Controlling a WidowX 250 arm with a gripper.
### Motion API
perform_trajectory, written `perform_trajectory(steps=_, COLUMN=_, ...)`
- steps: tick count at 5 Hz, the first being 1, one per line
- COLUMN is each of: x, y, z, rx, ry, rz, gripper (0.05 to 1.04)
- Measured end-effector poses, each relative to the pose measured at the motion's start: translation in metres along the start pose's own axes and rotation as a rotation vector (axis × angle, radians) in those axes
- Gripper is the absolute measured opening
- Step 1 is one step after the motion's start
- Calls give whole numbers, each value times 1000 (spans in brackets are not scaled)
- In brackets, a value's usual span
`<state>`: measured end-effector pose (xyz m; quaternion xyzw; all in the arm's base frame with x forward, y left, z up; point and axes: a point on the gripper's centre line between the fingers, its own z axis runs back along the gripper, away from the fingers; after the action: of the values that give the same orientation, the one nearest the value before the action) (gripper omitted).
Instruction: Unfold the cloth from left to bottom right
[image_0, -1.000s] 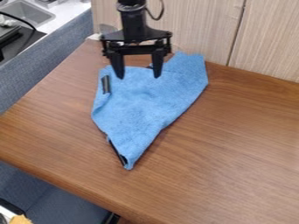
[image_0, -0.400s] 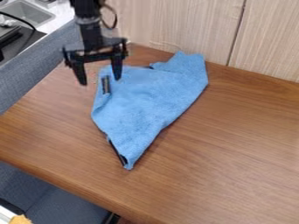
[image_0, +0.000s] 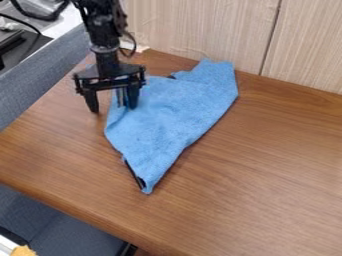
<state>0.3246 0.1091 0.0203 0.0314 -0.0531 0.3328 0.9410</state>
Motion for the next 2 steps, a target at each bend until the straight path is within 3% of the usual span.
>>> perform_trajectory(steps=2, x=2, y=1, z=-2, rx=24, ry=-22, rz=4, gripper=385)
